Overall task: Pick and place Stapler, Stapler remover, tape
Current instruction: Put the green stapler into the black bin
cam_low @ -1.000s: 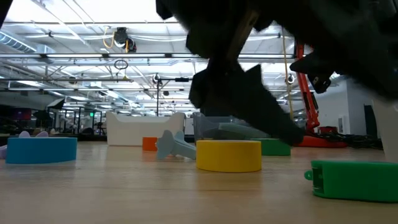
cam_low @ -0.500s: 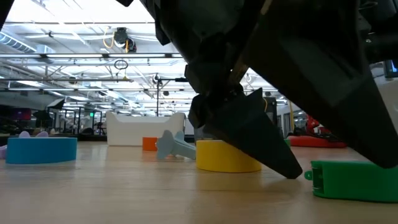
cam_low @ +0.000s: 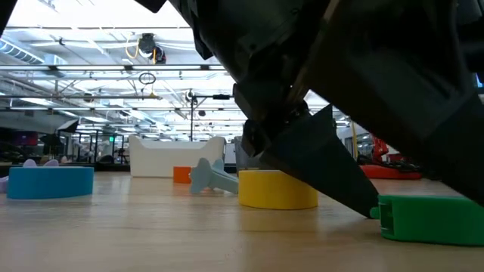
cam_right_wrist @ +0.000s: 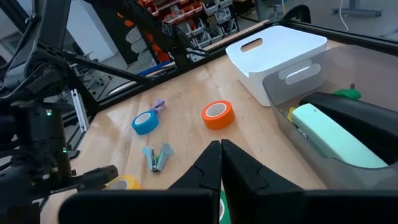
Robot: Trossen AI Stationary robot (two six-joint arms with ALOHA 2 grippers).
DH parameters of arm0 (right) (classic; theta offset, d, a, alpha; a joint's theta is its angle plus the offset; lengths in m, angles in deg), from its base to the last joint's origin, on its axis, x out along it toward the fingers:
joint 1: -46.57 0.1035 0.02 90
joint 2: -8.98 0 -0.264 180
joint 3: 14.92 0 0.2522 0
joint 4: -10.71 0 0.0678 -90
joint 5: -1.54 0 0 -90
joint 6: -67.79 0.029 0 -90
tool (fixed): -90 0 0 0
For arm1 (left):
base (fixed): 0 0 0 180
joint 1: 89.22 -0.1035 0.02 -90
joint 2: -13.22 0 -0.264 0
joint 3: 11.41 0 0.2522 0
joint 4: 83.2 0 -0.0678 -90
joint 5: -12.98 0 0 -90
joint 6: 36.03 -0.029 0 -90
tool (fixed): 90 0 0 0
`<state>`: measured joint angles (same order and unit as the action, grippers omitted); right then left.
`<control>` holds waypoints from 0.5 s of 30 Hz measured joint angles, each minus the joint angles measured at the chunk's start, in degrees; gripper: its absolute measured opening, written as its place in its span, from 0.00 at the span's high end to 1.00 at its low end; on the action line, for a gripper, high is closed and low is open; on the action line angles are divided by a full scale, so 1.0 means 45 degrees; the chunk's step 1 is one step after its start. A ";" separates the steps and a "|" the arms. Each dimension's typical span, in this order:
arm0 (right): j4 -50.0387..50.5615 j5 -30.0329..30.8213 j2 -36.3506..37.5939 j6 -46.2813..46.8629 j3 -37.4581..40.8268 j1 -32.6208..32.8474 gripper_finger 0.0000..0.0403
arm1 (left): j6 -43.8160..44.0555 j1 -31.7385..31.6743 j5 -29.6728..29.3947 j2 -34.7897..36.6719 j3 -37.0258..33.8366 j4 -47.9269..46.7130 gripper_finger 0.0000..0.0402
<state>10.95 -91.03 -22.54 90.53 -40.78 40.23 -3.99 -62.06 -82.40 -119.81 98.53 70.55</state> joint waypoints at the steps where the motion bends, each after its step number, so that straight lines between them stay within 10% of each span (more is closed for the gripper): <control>1: 0.0002 0.0000 0.0000 0.0010 0.0000 0.0000 0.99 | 0.0003 0.0004 -0.0073 0.0000 0.0000 -0.0054 0.19; 15: 0.0003 0.0005 0.0000 0.0027 0.0000 0.0000 0.99 | -0.0554 0.0009 -0.0922 -0.0019 -0.0015 -0.0596 0.49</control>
<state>10.97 -91.00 -22.54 90.66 -40.78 40.23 -6.48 -62.02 -86.55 -119.89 98.47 67.86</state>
